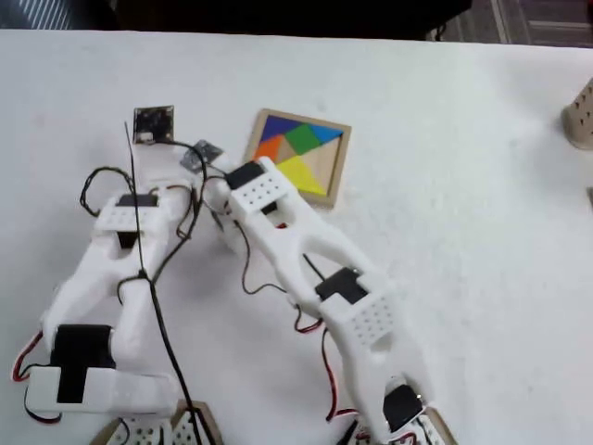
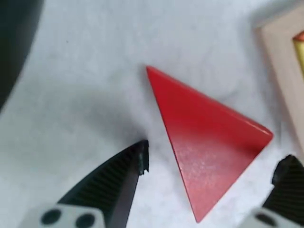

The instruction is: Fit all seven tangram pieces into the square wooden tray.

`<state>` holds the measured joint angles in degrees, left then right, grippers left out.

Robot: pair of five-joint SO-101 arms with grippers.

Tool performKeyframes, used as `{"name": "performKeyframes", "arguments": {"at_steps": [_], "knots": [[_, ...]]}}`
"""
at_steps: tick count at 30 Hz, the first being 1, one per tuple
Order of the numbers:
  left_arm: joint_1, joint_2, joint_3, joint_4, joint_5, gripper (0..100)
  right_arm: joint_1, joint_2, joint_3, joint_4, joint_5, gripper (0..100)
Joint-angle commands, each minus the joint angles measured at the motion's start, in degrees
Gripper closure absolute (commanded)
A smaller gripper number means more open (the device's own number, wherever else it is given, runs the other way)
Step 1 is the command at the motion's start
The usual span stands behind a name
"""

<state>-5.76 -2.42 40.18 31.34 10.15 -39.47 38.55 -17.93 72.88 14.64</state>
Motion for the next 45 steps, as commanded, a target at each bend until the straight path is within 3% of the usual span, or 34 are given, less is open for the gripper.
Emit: {"name": "performKeyframes", "arguments": {"at_steps": [1,6,16,29,37,45], "knots": [[-0.4,-0.31,-0.79,-1.41,-0.62,98,-1.27,0.13,-2.73,0.22,0.79,69.4],[-0.4,-0.31,-0.79,-1.41,-0.62,98,-1.19,1.36,-4.66,0.57,1.05,78.1],[-0.4,-0.31,-0.79,-1.41,-0.62,98,-1.01,1.8,-8.97,0.4,1.23,63.7],[-0.4,-0.31,-0.79,-1.41,-0.62,98,-0.75,11.12,-21.8,7.16,4.84,63.7],[-0.4,-0.31,-0.79,-1.41,-0.62,98,-0.75,16.31,-30.77,12.35,5.19,81.6],[-0.4,-0.31,-0.79,-1.41,-0.62,98,-0.66,19.3,-35.96,16.13,4.92,77.9]]}}
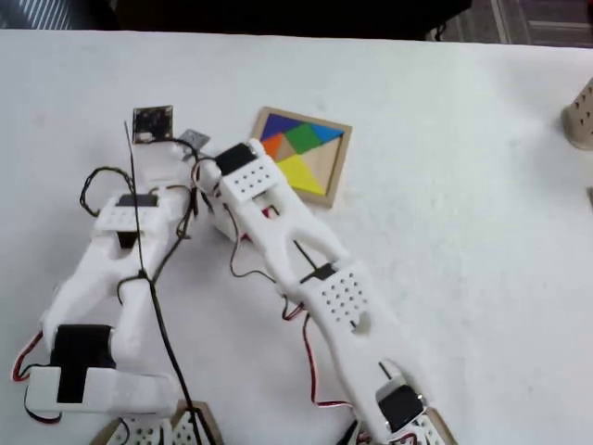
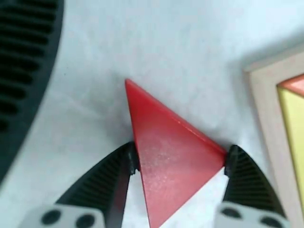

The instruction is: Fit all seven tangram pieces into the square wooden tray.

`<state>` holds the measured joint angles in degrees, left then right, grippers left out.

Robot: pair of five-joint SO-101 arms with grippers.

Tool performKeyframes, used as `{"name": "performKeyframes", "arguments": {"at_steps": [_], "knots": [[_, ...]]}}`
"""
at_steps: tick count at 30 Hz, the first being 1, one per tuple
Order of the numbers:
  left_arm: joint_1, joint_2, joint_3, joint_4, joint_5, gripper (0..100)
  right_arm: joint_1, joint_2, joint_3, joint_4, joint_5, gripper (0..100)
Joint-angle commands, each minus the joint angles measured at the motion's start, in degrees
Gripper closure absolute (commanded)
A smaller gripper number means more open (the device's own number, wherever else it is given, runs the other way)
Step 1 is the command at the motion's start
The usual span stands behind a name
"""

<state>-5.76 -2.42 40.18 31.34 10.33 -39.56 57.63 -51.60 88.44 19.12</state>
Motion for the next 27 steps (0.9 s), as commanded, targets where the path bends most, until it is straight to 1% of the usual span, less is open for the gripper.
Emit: {"name": "performKeyframes", "arguments": {"at_steps": [1,11,15,27], "knots": [[-0.4,-0.31,-0.79,-1.41,-0.79,98,-0.57,0.4,-2.55,0.92,0.26,78.5],[-0.4,-0.31,-0.79,-1.41,-0.79,98,-0.66,0.48,-2.55,3.21,0.09,89.2],[-0.4,-0.31,-0.79,-1.41,-0.79,98,-0.4,0.4,-2.73,2.95,-3.16,94.0],[-0.4,-0.31,-0.79,-1.41,-0.79,98,0.4,-0.31,-3.69,5.32,-3.43,94.4]]}}
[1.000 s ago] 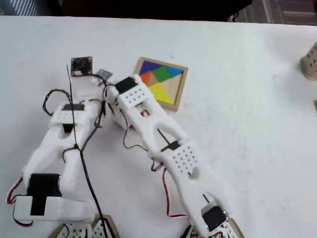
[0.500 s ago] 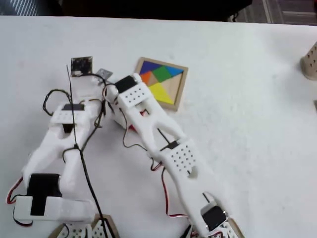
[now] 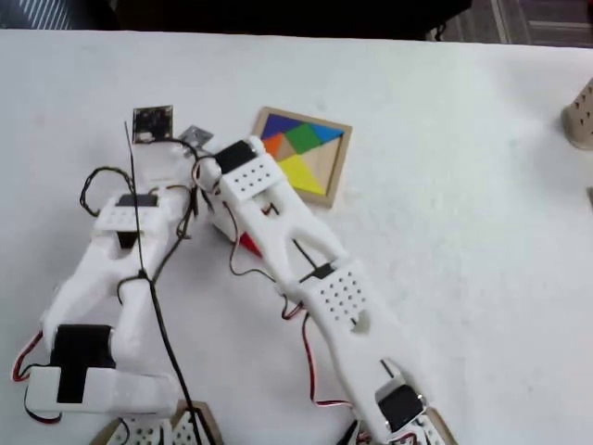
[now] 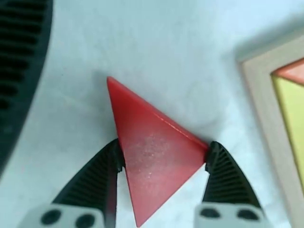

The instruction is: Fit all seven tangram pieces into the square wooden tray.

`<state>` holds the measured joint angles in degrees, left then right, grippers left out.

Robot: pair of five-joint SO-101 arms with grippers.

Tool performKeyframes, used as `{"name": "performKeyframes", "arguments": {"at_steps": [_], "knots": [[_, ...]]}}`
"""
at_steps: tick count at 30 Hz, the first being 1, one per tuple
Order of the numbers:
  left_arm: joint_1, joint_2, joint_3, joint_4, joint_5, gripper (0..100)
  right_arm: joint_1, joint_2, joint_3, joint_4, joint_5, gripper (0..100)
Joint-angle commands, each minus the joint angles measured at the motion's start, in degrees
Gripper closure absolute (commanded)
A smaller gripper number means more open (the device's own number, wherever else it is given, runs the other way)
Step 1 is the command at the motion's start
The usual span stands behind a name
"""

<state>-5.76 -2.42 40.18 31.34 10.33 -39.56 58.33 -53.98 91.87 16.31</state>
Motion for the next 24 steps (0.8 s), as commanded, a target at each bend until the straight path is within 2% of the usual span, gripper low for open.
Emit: {"name": "performKeyframes", "arguments": {"at_steps": [1,6,11,24], "knots": [[-0.4,-0.31,-0.79,-1.41,-0.79,98,0.66,-1.1,-2.02,2.51,-0.7,94.4],[-0.4,-0.31,-0.79,-1.41,-0.79,98,2.07,-2.15,-4.84,5.32,-0.79,96.7],[-0.4,-0.31,-0.79,-1.41,-0.79,98,2.07,-2.24,-4.84,6.29,-4.31,96.7],[-0.4,-0.31,-0.79,-1.41,-0.79,98,5.76,-4.09,-4.31,6.2,-4.31,96.7]]}}
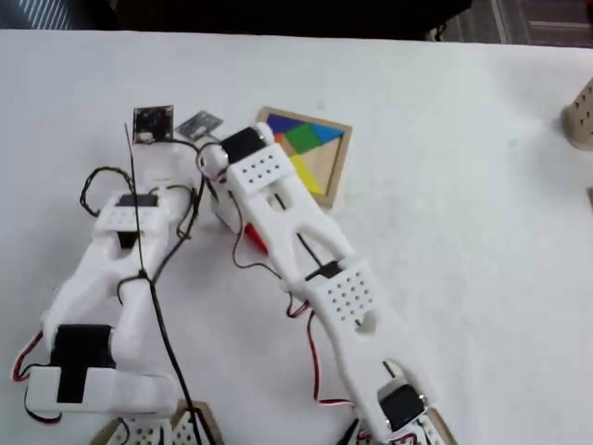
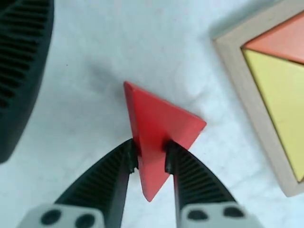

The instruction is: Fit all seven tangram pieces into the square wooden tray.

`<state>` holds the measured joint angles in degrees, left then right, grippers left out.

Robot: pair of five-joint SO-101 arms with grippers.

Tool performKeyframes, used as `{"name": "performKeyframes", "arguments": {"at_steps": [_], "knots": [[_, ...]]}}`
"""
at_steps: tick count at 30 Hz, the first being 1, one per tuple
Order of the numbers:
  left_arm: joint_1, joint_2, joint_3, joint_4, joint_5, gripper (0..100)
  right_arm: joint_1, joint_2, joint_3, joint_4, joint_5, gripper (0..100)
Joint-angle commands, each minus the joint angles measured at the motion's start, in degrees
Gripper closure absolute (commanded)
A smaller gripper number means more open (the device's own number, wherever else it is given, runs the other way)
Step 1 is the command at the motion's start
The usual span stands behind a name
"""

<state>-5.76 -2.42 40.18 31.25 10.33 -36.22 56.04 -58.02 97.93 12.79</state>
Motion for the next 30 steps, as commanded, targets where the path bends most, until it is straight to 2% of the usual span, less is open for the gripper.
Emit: {"name": "performKeyframes", "arguments": {"at_steps": [1,8,16,18,24,30], "knots": [[-0.4,-0.31,-0.79,-1.32,-0.79,98,3.03,-1.89,-0.35,0.13,-0.79,96.7],[-0.4,-0.31,-0.79,-1.32,-0.79,98,7.34,-1.89,-0.79,-0.22,-0.79,95.4],[-0.31,-0.31,-0.79,-1.32,-0.79,98,11.56,-1.8,-0.79,-0.22,-0.44,80.1],[-0.31,-0.31,-0.79,-1.32,-0.79,98,11.56,-1.45,-0.79,-0.22,-0.35,81.3],[-0.4,-0.31,-0.79,-1.14,-0.79,98,11.65,-1.36,-0.18,-2.51,-0.7,98.5],[-0.4,-0.31,-0.79,-1.14,-0.79,98,12.0,-1.36,-0.18,-2.24,-0.7,98.1]]}}
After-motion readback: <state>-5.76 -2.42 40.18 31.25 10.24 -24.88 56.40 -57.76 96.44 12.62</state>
